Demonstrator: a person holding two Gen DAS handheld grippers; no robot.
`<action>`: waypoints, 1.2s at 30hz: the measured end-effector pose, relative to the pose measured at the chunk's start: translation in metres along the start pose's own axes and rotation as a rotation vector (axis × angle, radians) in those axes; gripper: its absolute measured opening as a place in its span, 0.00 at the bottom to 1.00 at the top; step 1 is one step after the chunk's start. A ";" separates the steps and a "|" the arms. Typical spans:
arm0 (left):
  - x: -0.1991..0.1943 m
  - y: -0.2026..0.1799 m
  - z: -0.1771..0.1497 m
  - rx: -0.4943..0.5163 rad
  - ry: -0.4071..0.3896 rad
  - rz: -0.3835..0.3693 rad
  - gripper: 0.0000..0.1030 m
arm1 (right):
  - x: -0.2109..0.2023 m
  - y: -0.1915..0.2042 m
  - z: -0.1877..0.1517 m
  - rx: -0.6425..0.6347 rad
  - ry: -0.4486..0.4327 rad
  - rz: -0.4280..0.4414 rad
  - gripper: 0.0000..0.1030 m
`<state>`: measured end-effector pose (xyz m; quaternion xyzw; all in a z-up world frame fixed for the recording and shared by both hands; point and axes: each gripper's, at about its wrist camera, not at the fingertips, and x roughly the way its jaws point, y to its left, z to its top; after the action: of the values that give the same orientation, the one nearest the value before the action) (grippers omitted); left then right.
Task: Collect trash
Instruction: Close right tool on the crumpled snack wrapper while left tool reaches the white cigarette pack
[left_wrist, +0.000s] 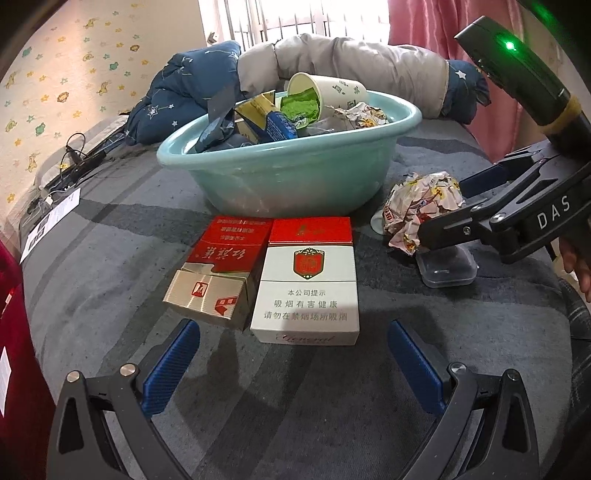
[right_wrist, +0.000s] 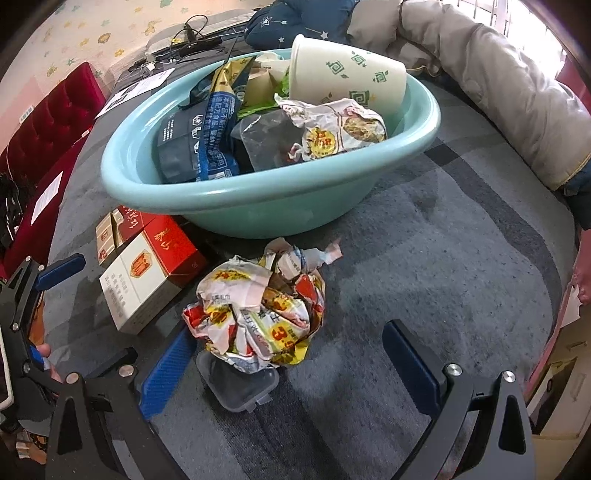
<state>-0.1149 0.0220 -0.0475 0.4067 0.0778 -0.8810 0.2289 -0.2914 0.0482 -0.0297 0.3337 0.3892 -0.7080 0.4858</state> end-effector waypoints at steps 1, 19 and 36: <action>0.001 0.000 0.000 0.000 0.003 -0.003 1.00 | 0.001 0.000 0.000 0.000 0.001 0.002 1.00; 0.002 -0.007 0.004 0.007 0.007 -0.032 0.97 | 0.006 -0.009 0.006 0.026 -0.009 0.030 1.00; -0.014 -0.009 0.010 0.010 -0.037 -0.042 0.61 | -0.013 -0.003 0.006 0.014 -0.035 0.041 0.57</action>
<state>-0.1177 0.0317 -0.0307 0.3900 0.0775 -0.8933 0.2097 -0.2909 0.0496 -0.0152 0.3325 0.3689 -0.7064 0.5044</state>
